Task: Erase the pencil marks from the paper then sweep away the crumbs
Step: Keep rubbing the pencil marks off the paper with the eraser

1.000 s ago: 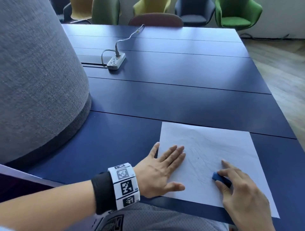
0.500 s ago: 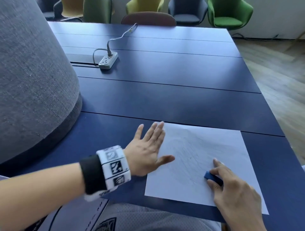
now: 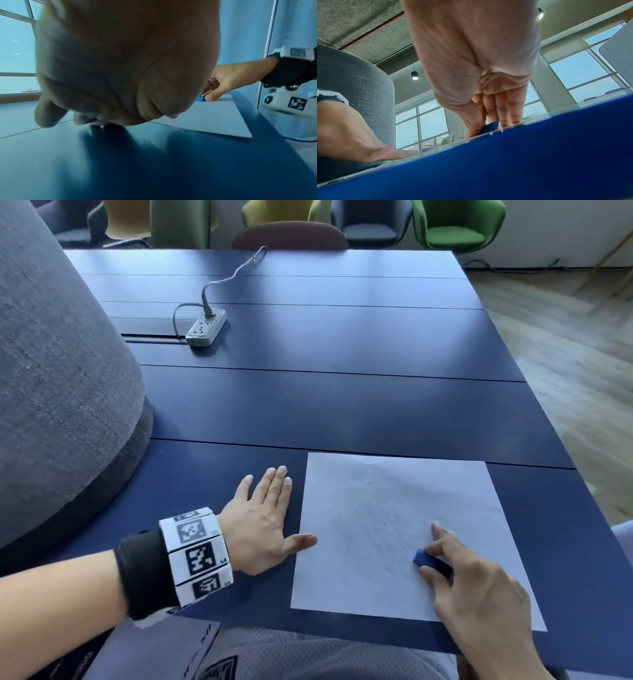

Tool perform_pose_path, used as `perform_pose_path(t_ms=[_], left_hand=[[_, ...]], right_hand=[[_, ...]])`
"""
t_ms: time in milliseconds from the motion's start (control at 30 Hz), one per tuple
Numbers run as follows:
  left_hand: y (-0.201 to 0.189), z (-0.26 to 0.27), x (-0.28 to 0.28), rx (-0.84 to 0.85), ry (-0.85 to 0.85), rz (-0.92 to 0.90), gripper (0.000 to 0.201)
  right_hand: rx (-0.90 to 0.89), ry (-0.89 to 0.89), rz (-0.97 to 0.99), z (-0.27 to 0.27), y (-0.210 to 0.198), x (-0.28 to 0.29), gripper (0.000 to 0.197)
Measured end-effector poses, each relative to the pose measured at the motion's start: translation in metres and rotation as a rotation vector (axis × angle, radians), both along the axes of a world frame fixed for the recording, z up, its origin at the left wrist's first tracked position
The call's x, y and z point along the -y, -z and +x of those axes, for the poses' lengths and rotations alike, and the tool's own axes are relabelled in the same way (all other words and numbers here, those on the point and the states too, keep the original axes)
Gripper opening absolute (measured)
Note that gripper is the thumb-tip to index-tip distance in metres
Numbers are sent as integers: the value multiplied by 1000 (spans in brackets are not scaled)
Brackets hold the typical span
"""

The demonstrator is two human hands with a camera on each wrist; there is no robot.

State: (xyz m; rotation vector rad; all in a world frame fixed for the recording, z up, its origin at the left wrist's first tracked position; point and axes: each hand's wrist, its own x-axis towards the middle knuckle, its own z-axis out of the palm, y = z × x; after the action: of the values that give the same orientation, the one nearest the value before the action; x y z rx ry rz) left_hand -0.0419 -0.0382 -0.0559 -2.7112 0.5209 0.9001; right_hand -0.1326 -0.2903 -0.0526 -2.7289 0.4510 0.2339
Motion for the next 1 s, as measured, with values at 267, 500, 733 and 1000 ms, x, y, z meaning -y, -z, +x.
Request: perform_pose_path(t_ms=[267,500,733,1000], left_hand=[[9,7,30,58,112,-48,92],[-1,11,12,-59,209,-86,102],[-7,48,6,-10,259,-283,104],[-7,67,10,87,310,-282,126]], right_hand=[[-9,-8,2,0,-2,-1,19],[15,-6,0,-1,2,1,22],[34,-37,-8,-1,1,1,24],[105,-190,105,32,-32,-2,12]])
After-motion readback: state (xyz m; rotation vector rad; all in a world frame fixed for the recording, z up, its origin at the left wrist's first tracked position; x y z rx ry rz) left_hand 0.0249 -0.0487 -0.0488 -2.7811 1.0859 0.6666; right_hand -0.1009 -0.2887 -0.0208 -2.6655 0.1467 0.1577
